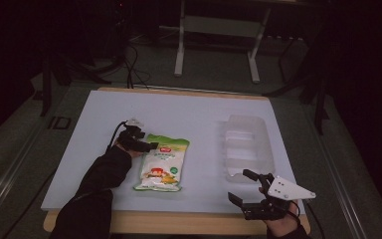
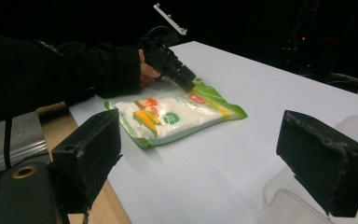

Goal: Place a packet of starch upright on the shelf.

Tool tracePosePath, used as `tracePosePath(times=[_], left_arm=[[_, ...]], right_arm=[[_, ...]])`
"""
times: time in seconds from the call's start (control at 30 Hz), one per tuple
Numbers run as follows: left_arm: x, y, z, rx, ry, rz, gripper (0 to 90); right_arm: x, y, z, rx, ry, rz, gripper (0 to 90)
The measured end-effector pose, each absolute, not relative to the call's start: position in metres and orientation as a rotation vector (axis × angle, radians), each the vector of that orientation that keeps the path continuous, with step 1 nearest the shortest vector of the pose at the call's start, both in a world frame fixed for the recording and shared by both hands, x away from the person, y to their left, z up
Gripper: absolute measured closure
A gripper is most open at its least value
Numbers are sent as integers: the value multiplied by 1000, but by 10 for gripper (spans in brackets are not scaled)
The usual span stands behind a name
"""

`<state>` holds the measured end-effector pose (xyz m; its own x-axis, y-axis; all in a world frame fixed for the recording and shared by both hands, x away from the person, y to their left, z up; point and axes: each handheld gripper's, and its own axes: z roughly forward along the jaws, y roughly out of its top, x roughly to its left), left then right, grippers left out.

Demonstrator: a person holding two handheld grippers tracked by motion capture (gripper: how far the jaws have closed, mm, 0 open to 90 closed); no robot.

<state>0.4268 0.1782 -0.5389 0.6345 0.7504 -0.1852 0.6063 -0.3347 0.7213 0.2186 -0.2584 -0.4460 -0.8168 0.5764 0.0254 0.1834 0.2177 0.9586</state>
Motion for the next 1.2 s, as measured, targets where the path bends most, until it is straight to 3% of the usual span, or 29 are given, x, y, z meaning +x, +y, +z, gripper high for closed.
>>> tracePosePath(times=[0.17,0.23,0.3,0.37,0.57,0.77,1.0,1.2], left_arm=[[422,172,-538,2111,1020,283,219],[418,167,-537,2119,995,258,314],[417,164,-536,2128,1004,266,322],[415,162,-536,2134,991,257,398],[409,152,-531,2216,974,302,494],[400,140,-528,2277,926,325,764],[394,135,-525,2287,917,398,788],[392,146,-508,2209,916,349,800]], right_arm=[[218,-258,-446,706,2166,1624,139],[218,-258,-446,710,2164,1623,139],[218,-258,-446,712,2162,1623,140],[219,-258,-446,712,2163,1624,140],[219,-258,-445,714,2165,1621,142],[219,-257,-445,715,2169,1613,142],[220,-259,-445,734,2157,1618,142],[222,-262,-444,752,2145,1628,132]])
